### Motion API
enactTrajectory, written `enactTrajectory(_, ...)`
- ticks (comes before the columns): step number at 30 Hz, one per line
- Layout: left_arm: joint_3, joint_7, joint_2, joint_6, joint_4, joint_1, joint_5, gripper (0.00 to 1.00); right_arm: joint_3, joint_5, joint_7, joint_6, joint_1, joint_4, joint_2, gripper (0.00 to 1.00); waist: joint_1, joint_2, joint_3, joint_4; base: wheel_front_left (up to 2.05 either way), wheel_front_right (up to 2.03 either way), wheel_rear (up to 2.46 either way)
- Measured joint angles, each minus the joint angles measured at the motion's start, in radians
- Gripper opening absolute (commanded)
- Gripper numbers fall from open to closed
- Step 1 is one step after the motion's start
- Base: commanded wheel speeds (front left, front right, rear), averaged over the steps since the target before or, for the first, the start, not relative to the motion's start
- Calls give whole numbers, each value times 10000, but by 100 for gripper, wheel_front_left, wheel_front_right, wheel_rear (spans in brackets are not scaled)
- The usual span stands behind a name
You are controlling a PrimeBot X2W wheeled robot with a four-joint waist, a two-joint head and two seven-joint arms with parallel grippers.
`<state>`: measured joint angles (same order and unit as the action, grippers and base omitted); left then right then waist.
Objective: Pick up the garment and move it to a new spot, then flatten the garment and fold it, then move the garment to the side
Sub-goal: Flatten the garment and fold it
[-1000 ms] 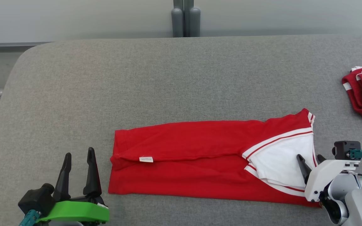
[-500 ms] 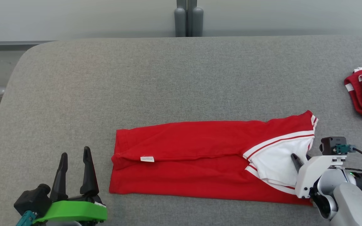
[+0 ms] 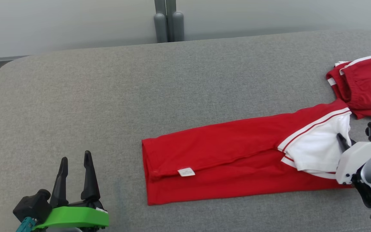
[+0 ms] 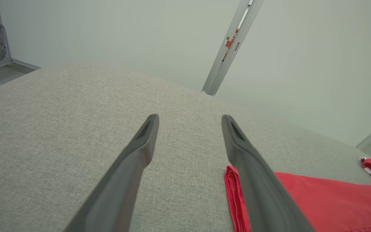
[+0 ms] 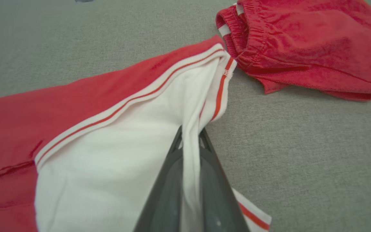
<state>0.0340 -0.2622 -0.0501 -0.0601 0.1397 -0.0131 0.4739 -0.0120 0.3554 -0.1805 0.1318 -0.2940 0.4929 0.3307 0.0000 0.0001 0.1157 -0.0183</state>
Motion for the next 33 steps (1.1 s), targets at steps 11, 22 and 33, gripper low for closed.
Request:
enactTrajectory(11,73,-2,6,-2,69,26,-88,100,-71,391,-412,-4,488,-2125,-128,0,0,0,90,-766,0,0,0)
enactTrajectory(22,234,-2,6,-54,261,38,-117,100,-1601,917,-943,-12,987,-4274,-477,0,0,0,-77,-678,0,0,0)
enactTrajectory(33,437,-2,6,-54,322,30,-81,100,-4015,1369,-1344,-12,756,-4516,-1344,0,0,0,-281,-141,0,0,0)
